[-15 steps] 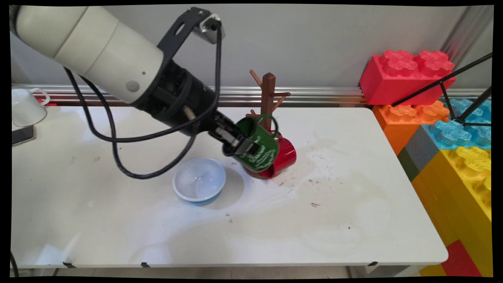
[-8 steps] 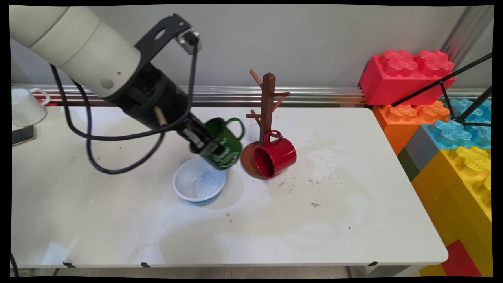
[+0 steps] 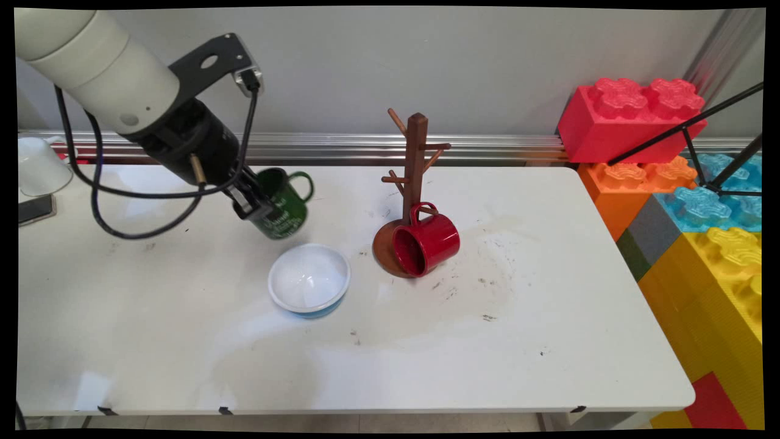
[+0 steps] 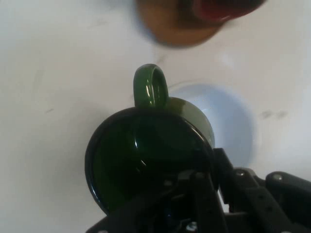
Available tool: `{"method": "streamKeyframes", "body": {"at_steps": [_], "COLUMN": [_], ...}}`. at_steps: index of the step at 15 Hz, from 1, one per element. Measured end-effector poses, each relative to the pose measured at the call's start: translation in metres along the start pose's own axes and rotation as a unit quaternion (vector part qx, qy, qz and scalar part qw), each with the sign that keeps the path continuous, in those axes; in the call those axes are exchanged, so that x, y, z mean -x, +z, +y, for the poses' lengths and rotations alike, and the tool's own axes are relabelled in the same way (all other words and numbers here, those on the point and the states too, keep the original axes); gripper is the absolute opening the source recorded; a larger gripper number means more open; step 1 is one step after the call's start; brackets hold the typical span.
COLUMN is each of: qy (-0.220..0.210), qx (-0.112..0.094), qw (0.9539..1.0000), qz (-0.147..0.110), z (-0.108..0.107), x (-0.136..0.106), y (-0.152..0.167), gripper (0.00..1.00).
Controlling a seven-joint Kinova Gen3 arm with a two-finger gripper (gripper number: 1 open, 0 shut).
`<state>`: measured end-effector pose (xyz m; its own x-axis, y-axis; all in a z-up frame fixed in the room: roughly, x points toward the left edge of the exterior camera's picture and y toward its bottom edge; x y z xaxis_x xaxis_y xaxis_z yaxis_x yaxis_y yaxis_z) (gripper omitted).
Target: Place the picked object on the table
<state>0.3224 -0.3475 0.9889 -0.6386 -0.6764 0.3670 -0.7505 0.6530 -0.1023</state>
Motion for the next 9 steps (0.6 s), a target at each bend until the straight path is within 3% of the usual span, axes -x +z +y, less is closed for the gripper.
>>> {"method": "streamKeyframes", "body": {"at_steps": [4, 9], "qy": [0.028, 0.057], "qx": [-0.035, -0.061], "qw": [0.9987, 0.9957], "qz": [-0.024, -0.039], "z": [-0.034, -0.056], "x": [0.002, -0.008], "y": [0.016, 0.043], "gripper": [0.00, 0.00]}}
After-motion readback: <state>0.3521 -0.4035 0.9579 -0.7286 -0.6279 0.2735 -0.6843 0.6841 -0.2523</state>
